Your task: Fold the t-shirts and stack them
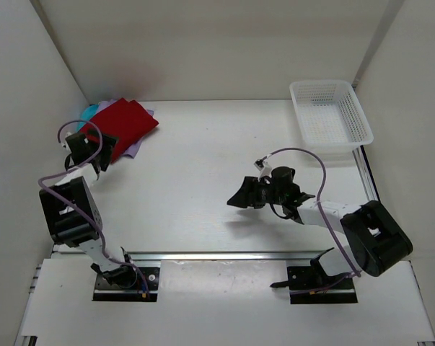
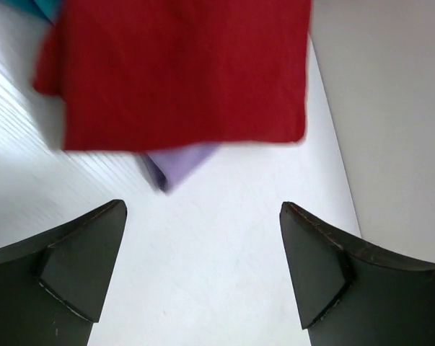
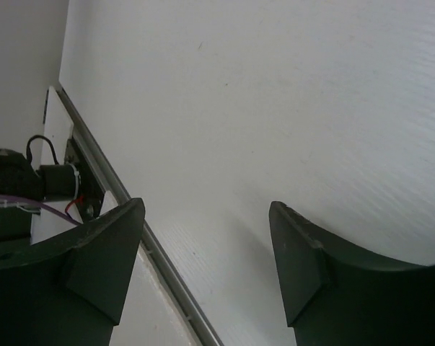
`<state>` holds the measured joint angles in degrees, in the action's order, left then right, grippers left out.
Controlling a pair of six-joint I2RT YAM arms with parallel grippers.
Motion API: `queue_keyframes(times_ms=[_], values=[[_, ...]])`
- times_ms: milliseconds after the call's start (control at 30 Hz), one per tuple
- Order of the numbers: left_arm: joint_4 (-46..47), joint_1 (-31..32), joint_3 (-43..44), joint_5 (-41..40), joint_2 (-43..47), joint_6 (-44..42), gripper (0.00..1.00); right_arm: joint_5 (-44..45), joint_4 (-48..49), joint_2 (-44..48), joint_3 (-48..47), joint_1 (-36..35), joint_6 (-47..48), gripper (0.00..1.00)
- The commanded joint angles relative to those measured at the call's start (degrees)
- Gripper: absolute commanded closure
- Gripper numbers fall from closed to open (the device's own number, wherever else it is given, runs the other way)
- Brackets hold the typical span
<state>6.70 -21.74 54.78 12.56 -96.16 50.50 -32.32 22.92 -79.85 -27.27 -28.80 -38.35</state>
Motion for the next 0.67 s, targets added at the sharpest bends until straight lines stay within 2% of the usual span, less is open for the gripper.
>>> queue_keyframes(times_ms=[0, 33, 100, 267, 367, 467, 567, 633], values=[[2.9, 2.0, -2.7, -1.4, 7.6, -1.0, 0.01, 2.6, 0.7, 1.1, 0.4, -2.1, 2.2, 0.31], [2.8, 2.7, -4.1, -0.1, 7.9, -1.3, 0.02, 3.7, -0.2, 1.5, 0.6, -3.1, 2.9, 0.17], [2.5, 4.6, -6.4, 0.8, 9.1, -2.3, 0.01, 6.3, -2.3, 1.6, -0.1, -4.1, 3.7, 0.01], [-6.7, 17.2, -6.6, -1.1, 10.1, -8.6, 0.02, 8.6, -4.4, 1.5, -0.2, -5.2, 6.3, 0.01], [-6.7, 29.8, -8.5, -2.0, 11.4, -12.2, 0.01, 10.4, -6.5, 1.0, -1.0, -6.0, 7.8, 0.01], [-8.1, 35.4, -10.0, -3.9, 12.4, -15.1, 0.01, 10.9, -5.6, 1.5, -0.2, -6.1, 8.6, 0.01], [-7.6, 36.6, -11.4, -3.3, 14.1, -15.9, 0.01, 10.9, -3.9, 2.9, 1.5, -5.9, 8.7, 0.00], [-8.9, 37.3, -9.3, -6.4, 13.7, -17.2, 0.02, 11.3, -3.1, 3.1, 2.7, -6.1, 8.7, 0.01]])
